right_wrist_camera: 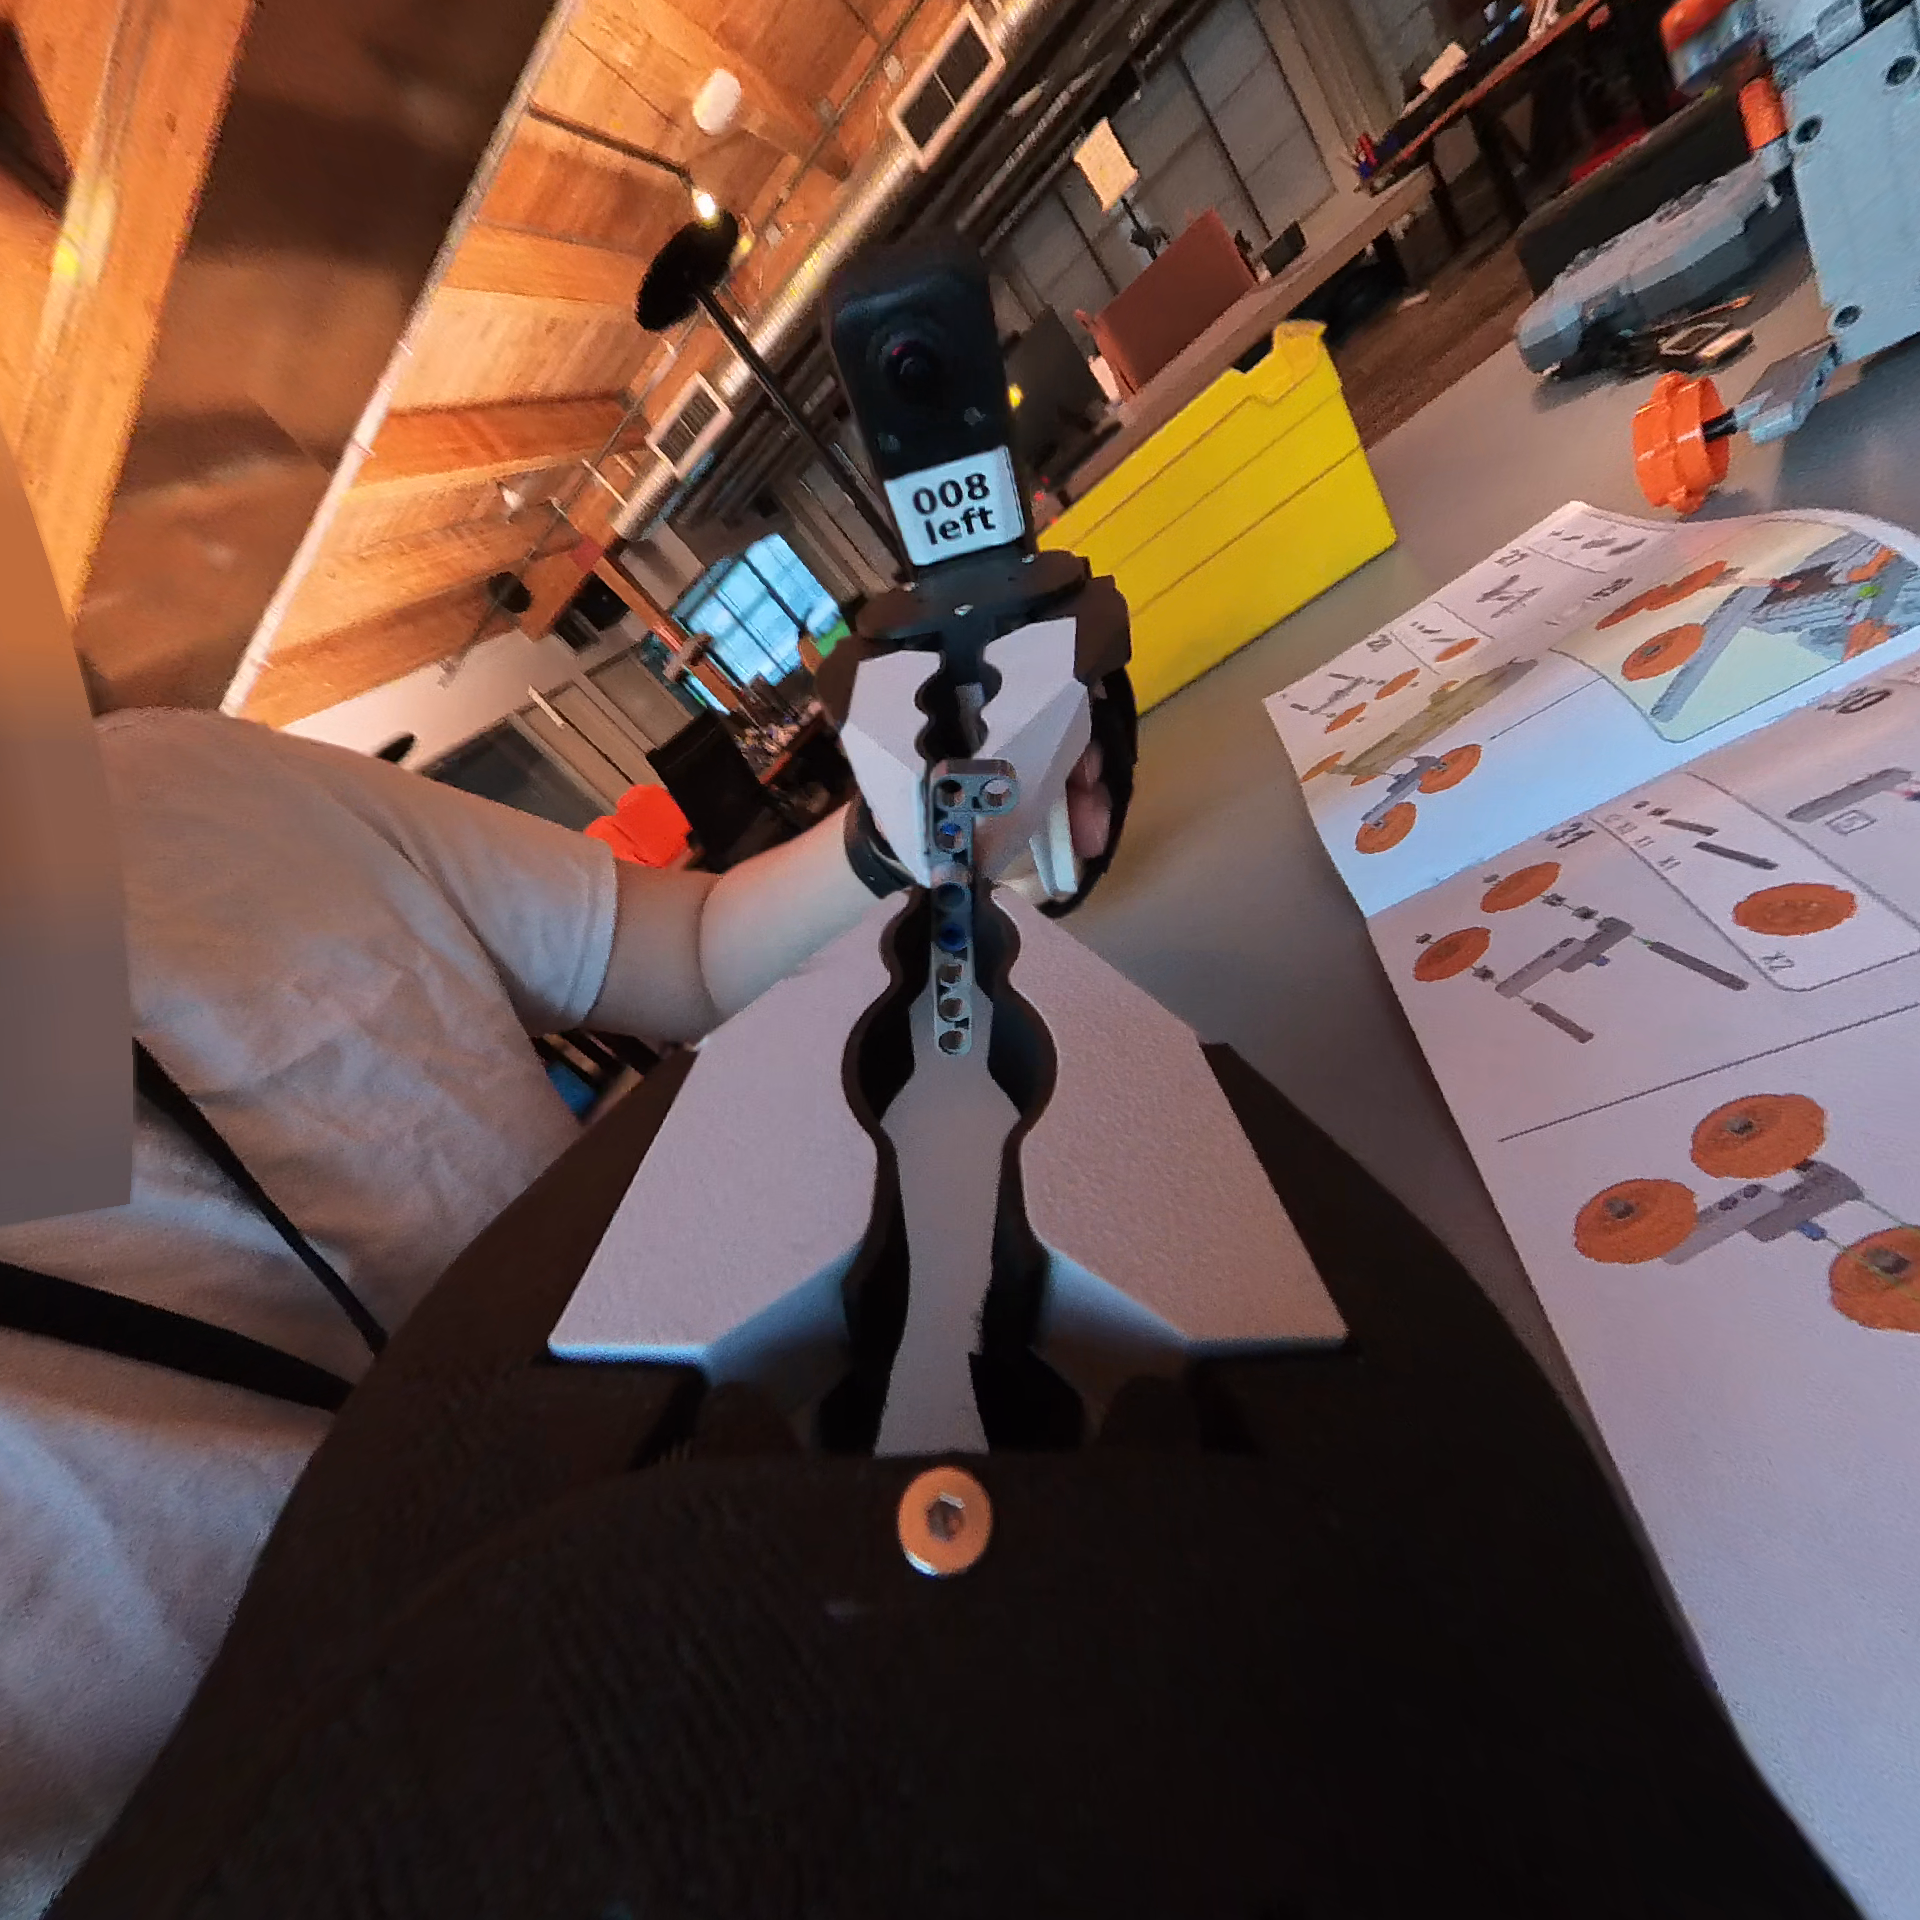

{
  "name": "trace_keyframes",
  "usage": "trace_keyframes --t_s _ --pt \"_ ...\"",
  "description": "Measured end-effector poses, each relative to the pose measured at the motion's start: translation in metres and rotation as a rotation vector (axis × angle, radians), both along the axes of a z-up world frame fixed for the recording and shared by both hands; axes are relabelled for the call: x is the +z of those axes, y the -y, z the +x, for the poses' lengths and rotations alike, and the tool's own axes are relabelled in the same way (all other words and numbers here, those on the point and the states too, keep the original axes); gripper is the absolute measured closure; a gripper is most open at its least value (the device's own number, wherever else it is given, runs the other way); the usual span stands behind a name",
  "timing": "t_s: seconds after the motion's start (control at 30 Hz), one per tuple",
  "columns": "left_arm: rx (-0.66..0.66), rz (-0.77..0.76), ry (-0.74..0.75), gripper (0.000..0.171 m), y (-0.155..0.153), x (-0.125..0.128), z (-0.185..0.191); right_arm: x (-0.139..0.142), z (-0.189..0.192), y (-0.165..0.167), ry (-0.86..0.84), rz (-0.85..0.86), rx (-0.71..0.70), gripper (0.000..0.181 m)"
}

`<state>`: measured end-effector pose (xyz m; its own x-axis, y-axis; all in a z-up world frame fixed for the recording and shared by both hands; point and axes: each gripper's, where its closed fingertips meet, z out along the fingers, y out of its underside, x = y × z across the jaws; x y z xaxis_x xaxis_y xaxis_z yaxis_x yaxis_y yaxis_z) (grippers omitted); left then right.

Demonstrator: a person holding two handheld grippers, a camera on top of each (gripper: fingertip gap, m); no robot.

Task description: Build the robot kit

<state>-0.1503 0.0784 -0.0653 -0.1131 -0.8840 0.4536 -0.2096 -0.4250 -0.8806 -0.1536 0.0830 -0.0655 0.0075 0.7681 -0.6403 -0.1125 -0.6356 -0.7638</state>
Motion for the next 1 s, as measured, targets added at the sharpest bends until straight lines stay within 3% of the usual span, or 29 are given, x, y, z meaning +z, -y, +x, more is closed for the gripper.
trace_keyframes --t_s 0.37,0.57,1.0 --pt "-0.022 -0.094 0.026 0.171 0.001 -0.009 -0.004 -0.004 0.001 -0.001 -0.038 -0.056 -0.049 0.176" --pt "0.014 -0.152 0.13 0.169 0.004 -0.004 0.0 -0.003 0.004 0.002 -0.047 -0.043 -0.068 0.176" --pt "0.031 -0.107 0.106 0.171 0.016 -0.009 -0.001 0.0 0.003 0.007 -0.06 -0.036 -0.078 0.176"
